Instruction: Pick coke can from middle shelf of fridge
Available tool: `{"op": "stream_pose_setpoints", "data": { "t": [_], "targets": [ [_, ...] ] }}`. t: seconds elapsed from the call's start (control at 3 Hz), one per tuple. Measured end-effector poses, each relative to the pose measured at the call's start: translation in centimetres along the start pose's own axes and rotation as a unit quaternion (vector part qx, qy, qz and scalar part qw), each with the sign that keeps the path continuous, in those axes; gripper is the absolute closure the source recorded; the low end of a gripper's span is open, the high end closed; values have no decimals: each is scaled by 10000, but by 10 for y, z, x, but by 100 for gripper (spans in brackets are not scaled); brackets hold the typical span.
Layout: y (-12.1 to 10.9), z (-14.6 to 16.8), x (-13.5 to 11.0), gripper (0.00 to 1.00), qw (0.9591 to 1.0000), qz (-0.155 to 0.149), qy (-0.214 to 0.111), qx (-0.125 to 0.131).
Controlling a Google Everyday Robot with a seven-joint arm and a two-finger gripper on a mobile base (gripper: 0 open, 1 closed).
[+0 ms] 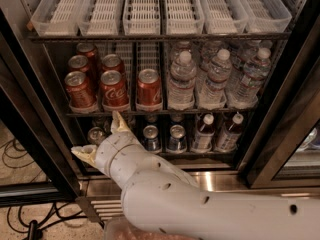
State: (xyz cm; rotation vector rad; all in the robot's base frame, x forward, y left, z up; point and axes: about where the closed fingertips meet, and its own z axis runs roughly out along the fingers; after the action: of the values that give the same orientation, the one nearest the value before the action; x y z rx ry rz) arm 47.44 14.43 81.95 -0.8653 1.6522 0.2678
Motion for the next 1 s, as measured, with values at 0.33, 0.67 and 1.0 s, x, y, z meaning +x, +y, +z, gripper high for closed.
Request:
{"op": "stream_pose_setpoints", "data": {
  "t": [0.33,0.67,1.0],
  "targets": [
    [-11,12,-2,23,9993,10,-159,330],
    [-25,19,-1,19,9977,-4,-211,651],
    [-28,19,-3,5,9973,-15,-236,702]
  ]
}}
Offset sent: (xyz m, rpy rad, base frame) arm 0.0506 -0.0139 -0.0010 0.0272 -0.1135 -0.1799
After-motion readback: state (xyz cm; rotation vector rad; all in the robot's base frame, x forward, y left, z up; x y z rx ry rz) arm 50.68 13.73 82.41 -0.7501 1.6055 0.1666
